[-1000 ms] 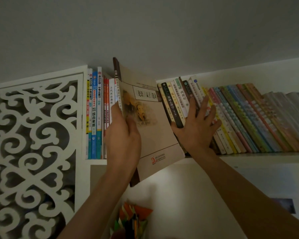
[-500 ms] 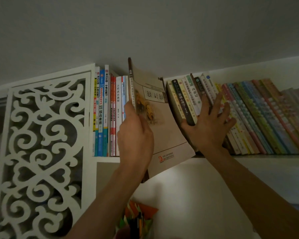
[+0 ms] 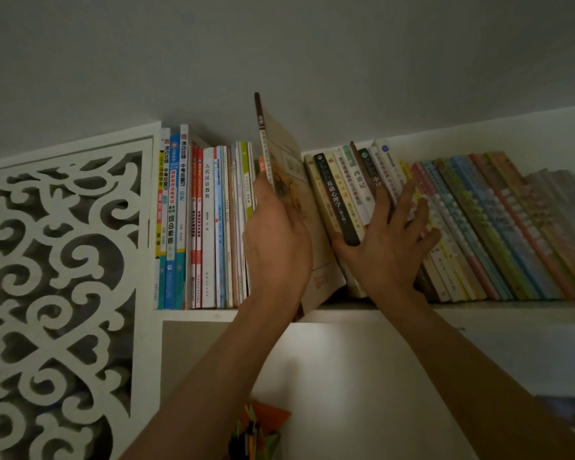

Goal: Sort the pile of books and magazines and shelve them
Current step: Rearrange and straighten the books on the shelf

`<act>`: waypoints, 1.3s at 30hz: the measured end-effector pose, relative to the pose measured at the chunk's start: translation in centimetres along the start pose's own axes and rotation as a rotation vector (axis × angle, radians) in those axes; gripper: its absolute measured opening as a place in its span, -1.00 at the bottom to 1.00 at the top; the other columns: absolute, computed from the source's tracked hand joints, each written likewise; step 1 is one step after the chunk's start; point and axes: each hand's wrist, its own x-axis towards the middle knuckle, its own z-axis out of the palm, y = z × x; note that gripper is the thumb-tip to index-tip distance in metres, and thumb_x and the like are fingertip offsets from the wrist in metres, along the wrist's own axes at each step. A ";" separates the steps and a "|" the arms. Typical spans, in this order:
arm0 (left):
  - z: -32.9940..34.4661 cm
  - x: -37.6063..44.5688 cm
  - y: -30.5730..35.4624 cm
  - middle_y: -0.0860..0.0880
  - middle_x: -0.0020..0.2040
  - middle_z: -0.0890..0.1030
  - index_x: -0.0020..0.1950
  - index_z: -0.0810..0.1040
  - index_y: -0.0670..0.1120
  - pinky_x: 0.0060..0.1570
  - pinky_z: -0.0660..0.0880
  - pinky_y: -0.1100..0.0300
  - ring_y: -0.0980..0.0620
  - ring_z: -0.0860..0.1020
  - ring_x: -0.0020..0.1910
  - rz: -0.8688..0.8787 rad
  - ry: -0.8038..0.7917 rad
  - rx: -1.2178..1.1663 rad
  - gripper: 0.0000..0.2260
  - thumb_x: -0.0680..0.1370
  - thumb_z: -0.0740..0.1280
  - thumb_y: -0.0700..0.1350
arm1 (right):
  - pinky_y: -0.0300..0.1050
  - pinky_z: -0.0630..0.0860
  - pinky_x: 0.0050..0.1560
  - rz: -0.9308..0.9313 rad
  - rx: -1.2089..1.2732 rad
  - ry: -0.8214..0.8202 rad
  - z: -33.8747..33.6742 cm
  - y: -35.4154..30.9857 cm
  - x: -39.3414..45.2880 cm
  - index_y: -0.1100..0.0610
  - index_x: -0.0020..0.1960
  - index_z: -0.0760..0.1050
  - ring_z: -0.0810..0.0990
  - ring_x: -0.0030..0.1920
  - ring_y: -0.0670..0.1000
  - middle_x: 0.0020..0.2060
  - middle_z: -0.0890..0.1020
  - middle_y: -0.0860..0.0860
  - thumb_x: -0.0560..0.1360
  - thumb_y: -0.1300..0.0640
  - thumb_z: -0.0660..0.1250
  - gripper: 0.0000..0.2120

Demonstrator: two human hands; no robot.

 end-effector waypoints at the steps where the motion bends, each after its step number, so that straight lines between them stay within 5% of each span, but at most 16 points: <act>1: 0.4 0.1 0.0 0.15 -0.07 0.25 0.44 0.19 -0.12 -0.12 0.36 0.40 0.31 0.26 -0.25 0.010 -0.006 -0.013 -0.62 0.61 0.11 -0.20 | 0.41 -0.02 0.35 0.001 -0.001 -0.006 0.0 0.0 0.0 0.07 0.52 -0.04 -0.08 0.49 0.29 0.52 -0.14 0.18 0.33 -0.32 0.34 -0.03; 5: 2.5 -0.1 -0.9 0.12 -0.05 0.24 0.46 0.14 -0.12 -0.22 0.32 0.42 0.25 0.34 -0.27 -0.001 -0.026 0.011 -0.59 0.61 0.12 -0.19 | 0.41 -0.03 0.35 -0.009 0.003 0.003 0.2 0.1 0.1 0.07 0.52 -0.04 -0.08 0.49 0.29 0.52 -0.14 0.18 0.34 -0.32 0.33 -0.04; 11: 5.9 1.5 -3.7 -0.23 0.30 0.29 0.38 0.20 -0.24 0.15 0.37 0.08 -0.13 0.36 0.21 -0.051 -0.162 0.166 -0.61 0.60 0.14 -0.13 | 0.41 -0.04 0.35 -0.009 0.006 0.001 0.2 0.0 0.0 0.06 0.52 -0.07 -0.10 0.48 0.30 0.52 -0.16 0.19 0.34 -0.32 0.32 -0.04; 14: 6.5 2.1 -4.5 -0.23 0.30 0.27 0.41 0.16 -0.23 0.23 0.35 0.06 -0.12 0.33 0.22 -0.018 -0.155 0.241 -0.57 0.61 0.14 -0.08 | 0.40 -0.05 0.36 -0.015 -0.002 -0.008 0.1 -0.1 0.1 0.06 0.52 -0.09 -0.11 0.49 0.29 0.51 -0.18 0.19 0.35 -0.31 0.30 -0.05; 17: 5.6 1.7 -5.2 -0.18 0.39 0.22 0.50 -0.01 -0.18 0.33 0.24 0.15 -0.05 0.28 0.33 0.123 -0.210 0.073 -0.40 0.59 0.20 -0.03 | 0.39 -0.04 0.36 -0.026 -0.014 -0.013 0.0 0.1 0.0 0.06 0.52 -0.09 -0.11 0.48 0.29 0.51 -0.18 0.19 0.36 -0.34 0.28 -0.05; 19: 4.6 1.0 -5.4 -0.11 0.30 0.40 0.52 -0.09 -0.07 0.21 0.42 0.15 0.04 0.46 0.20 0.179 -0.246 0.007 -0.35 0.57 0.22 0.00 | 0.40 -0.02 0.35 -0.029 -0.026 -0.010 0.1 0.1 -0.1 0.06 0.52 -0.09 -0.10 0.48 0.30 0.51 -0.17 0.19 0.35 -0.36 0.28 -0.04; 20: 4.3 0.6 -5.4 -0.06 0.14 0.52 0.52 -0.12 -0.02 0.00 0.53 0.17 0.08 0.55 -0.02 0.179 -0.270 0.038 -0.35 0.58 0.21 0.01 | 0.40 -0.01 0.35 -0.029 -0.033 -0.009 0.1 0.0 -0.1 0.06 0.52 -0.08 -0.10 0.48 0.31 0.51 -0.17 0.20 0.35 -0.36 0.28 -0.04; 23: 4.8 -0.3 -5.1 0.07 -0.16 0.46 0.52 -0.20 -0.02 -0.40 0.36 0.34 0.21 0.40 -0.40 0.188 -0.289 0.189 -0.36 0.60 0.16 0.01 | 0.40 -0.01 0.36 -0.036 -0.053 -0.019 0.0 -0.1 -0.1 0.05 0.52 -0.11 -0.11 0.48 0.31 0.51 -0.18 0.20 0.36 -0.36 0.26 -0.04; 29: 6.5 -0.3 -4.3 -0.13 0.05 0.56 0.49 -0.34 -0.06 -0.14 0.52 0.07 0.00 0.57 -0.15 0.120 -0.276 0.335 -0.32 0.62 0.11 0.01 | 0.39 -0.01 0.36 -0.036 -0.055 -0.020 -0.1 0.0 0.1 0.01 0.52 -0.14 -0.12 0.48 0.29 0.51 -0.20 0.18 0.36 -0.35 0.27 -0.05; 36: 6.6 0.9 -3.4 -0.04 -0.25 0.45 0.51 -0.28 -0.11 -0.30 0.35 0.13 0.04 0.37 -0.34 0.218 -0.253 0.560 -0.38 0.64 0.05 0.04 | 0.42 0.01 0.35 -0.037 -0.047 0.017 0.0 -0.1 0.1 0.02 0.53 -0.08 -0.07 0.48 0.32 0.52 -0.15 0.19 0.39 -0.36 0.21 -0.10; 39: 6.2 1.1 -4.3 -0.06 -0.15 0.53 0.52 -0.24 -0.04 -0.33 0.36 0.15 0.04 0.43 -0.32 0.177 -0.252 0.430 -0.45 0.64 -0.06 0.11 | 0.40 0.00 0.35 -0.041 -0.040 0.006 -0.1 -0.1 -0.1 0.01 0.52 -0.09 -0.08 0.48 0.31 0.52 -0.16 0.17 0.39 -0.37 0.22 -0.10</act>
